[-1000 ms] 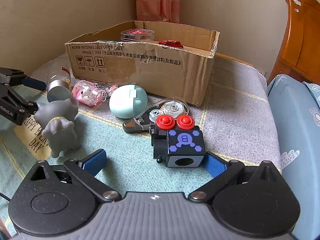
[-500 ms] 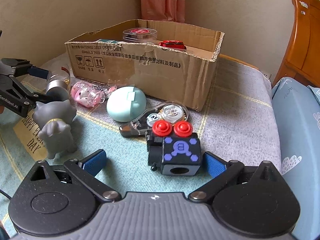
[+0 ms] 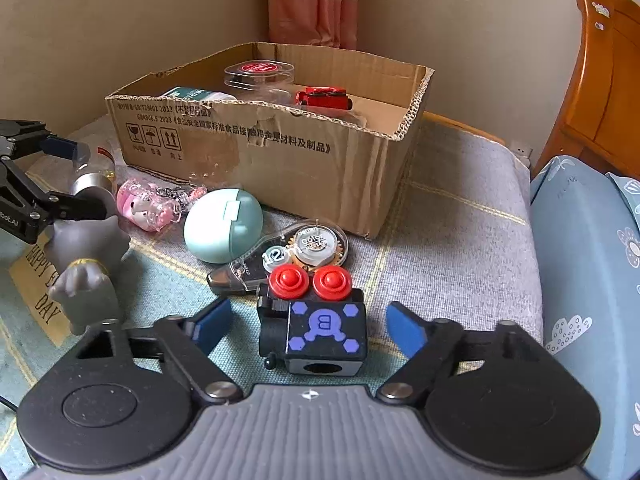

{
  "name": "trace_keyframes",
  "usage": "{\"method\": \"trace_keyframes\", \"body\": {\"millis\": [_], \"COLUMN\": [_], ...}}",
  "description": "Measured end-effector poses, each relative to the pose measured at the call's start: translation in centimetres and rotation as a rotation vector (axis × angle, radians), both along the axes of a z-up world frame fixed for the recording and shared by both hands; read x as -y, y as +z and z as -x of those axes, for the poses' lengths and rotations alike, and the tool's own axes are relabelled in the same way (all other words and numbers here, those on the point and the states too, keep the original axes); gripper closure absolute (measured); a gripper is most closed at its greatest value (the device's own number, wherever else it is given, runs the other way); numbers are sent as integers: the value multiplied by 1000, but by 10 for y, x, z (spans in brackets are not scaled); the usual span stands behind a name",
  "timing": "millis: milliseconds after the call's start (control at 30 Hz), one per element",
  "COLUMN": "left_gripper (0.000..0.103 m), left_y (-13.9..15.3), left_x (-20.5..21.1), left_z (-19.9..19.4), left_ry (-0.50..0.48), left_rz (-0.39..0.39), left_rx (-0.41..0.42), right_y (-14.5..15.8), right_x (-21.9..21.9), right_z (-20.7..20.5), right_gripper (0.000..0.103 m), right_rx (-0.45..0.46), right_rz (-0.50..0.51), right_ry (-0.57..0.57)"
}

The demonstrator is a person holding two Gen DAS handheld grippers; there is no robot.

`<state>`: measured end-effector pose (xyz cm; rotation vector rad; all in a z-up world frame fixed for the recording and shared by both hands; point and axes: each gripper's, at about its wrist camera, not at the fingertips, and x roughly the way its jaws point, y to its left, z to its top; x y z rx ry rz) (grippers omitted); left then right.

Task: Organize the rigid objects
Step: 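Grasp the gold capsule bottle with left gripper while right gripper grasps the black cube toy, then carry the capsule bottle and cube toy into the box and open both grippers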

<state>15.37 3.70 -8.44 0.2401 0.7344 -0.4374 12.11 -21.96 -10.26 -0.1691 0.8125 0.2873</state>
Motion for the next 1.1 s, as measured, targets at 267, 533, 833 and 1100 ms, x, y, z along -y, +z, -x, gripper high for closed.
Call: {"method": "trace_keyframes", "body": {"millis": [267, 533, 833, 1100], "left_gripper": [8, 9, 9, 9], "left_y": [5, 15, 51, 88], "left_x": [2, -1, 0, 11], "left_z": [0, 4, 12, 9], "left_ry": [-7, -11, -31, -67], "left_rz": [-8, -11, -65, -78], "left_rx": [-14, -71, -108, -45], "right_y": [5, 10, 40, 72], "right_x": [2, 3, 6, 10], "right_z": [1, 5, 17, 16], "right_gripper": [44, 44, 45, 46], "right_rx": [-16, -17, -2, 36], "right_rz": [-3, 18, 38, 15], "right_ry": [3, 6, 72, 107]}}
